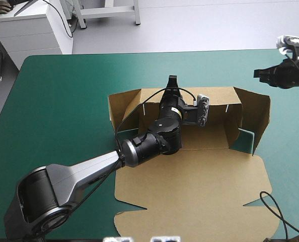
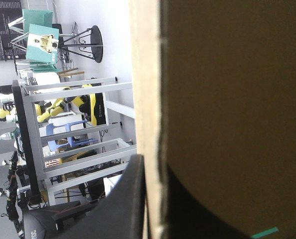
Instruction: Fold the box
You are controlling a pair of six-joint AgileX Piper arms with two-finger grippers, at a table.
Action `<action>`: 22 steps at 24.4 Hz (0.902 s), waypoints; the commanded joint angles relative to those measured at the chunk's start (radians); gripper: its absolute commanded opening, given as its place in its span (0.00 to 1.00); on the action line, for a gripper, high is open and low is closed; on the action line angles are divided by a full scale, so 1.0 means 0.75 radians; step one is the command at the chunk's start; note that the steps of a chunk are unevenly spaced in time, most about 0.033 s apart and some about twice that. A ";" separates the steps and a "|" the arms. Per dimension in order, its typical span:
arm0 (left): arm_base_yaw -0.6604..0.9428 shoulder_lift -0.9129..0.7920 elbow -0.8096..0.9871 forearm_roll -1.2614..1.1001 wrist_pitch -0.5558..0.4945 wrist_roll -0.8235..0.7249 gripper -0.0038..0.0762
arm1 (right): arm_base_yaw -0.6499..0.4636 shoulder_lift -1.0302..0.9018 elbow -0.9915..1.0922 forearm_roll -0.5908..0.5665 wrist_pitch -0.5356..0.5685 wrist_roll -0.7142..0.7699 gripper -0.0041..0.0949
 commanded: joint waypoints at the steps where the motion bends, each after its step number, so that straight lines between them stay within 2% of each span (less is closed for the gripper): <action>1: -0.008 -0.068 -0.024 0.013 0.012 -0.002 0.04 | 0.067 0.026 -0.059 -0.003 -0.021 -0.011 0.03; 10: -0.008 -0.068 -0.024 0.013 0.041 -0.002 0.04 | 0.104 0.122 -0.059 -0.039 -0.019 0.013 0.03; 14: -0.008 -0.068 -0.024 0.013 0.041 -0.002 0.04 | 0.104 0.122 -0.051 -0.072 0.051 0.010 0.03; 16: -0.008 -0.068 -0.024 0.013 0.041 -0.002 0.04 | 0.104 0.122 -0.016 -0.135 0.095 -0.011 0.03; 22: -0.008 -0.068 -0.024 0.013 0.041 -0.002 0.04 | 0.104 0.013 0.179 -0.124 0.000 -0.067 0.03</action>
